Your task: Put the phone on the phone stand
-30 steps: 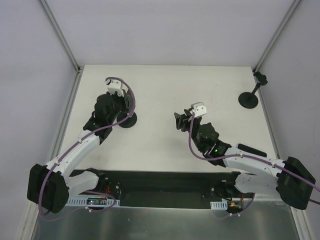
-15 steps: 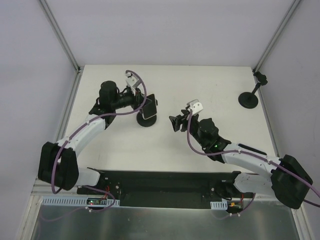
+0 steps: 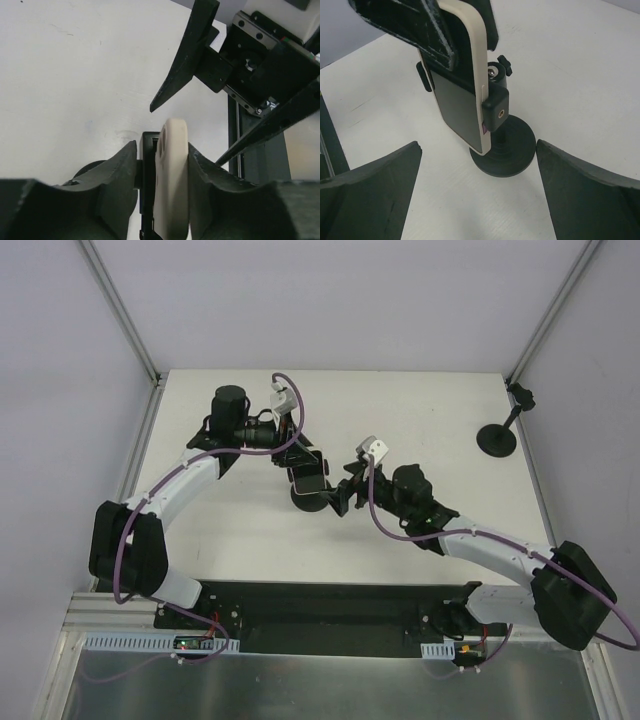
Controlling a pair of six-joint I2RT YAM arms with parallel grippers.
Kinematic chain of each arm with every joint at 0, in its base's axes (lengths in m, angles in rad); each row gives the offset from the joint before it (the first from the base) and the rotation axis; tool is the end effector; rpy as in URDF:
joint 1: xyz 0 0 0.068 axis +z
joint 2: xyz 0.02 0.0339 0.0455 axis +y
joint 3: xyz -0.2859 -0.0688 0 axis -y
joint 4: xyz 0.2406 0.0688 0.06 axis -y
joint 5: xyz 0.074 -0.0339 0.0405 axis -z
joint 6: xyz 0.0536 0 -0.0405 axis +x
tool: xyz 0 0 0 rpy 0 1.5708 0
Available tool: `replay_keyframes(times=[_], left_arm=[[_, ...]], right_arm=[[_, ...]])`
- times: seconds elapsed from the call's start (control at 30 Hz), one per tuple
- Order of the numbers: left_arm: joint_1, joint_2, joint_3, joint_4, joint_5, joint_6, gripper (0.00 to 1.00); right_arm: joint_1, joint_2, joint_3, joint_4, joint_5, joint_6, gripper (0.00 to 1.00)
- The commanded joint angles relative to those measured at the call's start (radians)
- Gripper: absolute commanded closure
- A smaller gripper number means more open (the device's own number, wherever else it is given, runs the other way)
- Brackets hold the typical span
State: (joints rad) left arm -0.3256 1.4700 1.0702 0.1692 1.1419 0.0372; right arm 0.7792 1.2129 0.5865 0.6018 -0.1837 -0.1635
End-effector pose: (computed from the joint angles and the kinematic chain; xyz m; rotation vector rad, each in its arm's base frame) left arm 0.2970 -0.1517 0.3376 1.1073 1.4500 -1.2187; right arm 0.1899 0.2013 0.2857 -0.8674 1.3805 0.6226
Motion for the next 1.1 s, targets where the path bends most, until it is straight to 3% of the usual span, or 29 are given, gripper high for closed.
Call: replay_keyframes(times=[0.0, 0.03, 0.1, 0.23, 0.37, 0.4, 0.47, 0.5, 0.6, 0.83, 1.07], left_arm=[[0.002, -0.019, 0.071, 0.013, 0.018, -0.034, 0.41], [0.002, -0.025, 0.071, 0.018, 0.010, -0.075, 0.39], [0.002, -0.053, 0.070, 0.035, -0.016, -0.109, 0.25], [0.002, -0.143, 0.040, 0.033, -0.108, -0.157, 0.21], [0.002, -0.307, 0.027, -0.037, -0.414, -0.164, 0.19], [0.003, -0.338, 0.022, -0.051, -0.582, -0.174, 0.17], [0.007, -0.420, 0.004, -0.098, -0.779, -0.189, 0.14], [0.008, -0.445, -0.006, -0.117, -0.958, -0.218, 0.14], [0.008, -0.523, -0.021, -0.157, -1.124, -0.218, 0.14], [0.007, -0.616, -0.029, -0.158, -1.176, -0.192, 0.16], [-0.010, -0.634, -0.027, -0.160, -1.183, -0.184, 0.16]], right_arm=[[0.078, -0.006, 0.090, -0.066, 0.219, -0.019, 0.00], [0.107, -0.006, 0.102, -0.088, 0.271, -0.018, 0.00], [0.118, -0.007, 0.156, -0.173, 0.363, 0.001, 0.00], [0.141, -0.035, 0.239, -0.330, 0.444, 0.024, 0.00], [0.193, -0.006, 0.354, -0.541, 0.647, 0.160, 0.00], [0.236, 0.005, 0.393, -0.560, 0.708, 0.186, 0.00], [0.284, 0.037, 0.439, -0.597, 0.826, 0.217, 0.00], [0.316, 0.049, 0.488, -0.634, 0.863, 0.223, 0.00], [0.342, 0.108, 0.586, -0.698, 0.931, 0.255, 0.00], [0.400, 0.289, 0.820, -0.853, 1.012, 0.243, 0.01], [0.410, 0.342, 0.881, -0.873, 1.011, 0.252, 0.00]])
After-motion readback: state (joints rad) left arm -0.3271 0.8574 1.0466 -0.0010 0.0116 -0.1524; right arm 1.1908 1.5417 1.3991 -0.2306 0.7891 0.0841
